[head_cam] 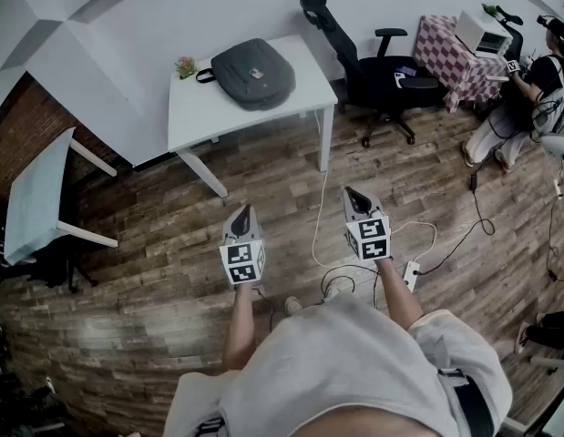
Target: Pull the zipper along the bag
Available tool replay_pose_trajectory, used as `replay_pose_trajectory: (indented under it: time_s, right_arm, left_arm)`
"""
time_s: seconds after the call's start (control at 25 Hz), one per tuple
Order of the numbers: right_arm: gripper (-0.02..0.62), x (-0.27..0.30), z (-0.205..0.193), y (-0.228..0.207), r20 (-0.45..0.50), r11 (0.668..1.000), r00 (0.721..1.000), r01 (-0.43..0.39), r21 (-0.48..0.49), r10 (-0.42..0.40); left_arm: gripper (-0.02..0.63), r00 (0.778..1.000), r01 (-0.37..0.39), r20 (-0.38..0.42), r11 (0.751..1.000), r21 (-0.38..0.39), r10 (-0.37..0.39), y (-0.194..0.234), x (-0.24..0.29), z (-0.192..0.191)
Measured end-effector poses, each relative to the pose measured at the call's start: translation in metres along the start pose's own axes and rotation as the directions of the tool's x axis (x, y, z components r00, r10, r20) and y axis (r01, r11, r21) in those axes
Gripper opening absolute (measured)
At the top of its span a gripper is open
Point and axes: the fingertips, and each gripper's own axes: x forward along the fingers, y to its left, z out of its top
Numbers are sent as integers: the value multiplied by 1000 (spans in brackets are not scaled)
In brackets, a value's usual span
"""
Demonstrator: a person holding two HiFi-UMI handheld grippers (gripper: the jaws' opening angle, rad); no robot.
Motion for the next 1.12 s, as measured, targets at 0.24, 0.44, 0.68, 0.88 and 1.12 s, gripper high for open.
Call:
replay_pose_trajectory:
  time_s: [0.24,0.44,0.68,0.88,1.12]
  right_arm:
    - [14,-1,-1,-1,-2,1000,1000,-18,-17,18]
    - [14,-3,-2,-7,3,999,999,-41,-9,41]
    - [14,-2,-4,-24,15,997,997,-70,-12,70]
    - [14,0,-11,-39,17,995,995,-97,-10,97]
    - [14,12,-18,-54,1,993,993,-116,-18,116]
  left_arm:
    - [26,1000,-2,0,1000,8,2,-6,3,3]
    - [26,1000,-5,-4,1000,17,5,-17,7,4]
    - [26,1000,-17,-24,1000,10,17,-38,15,0]
    - [26,999,-23,-34,1000,20,24,-62,23,-4]
    - [26,998,-30,-51,999,13,31,-72,42,-7]
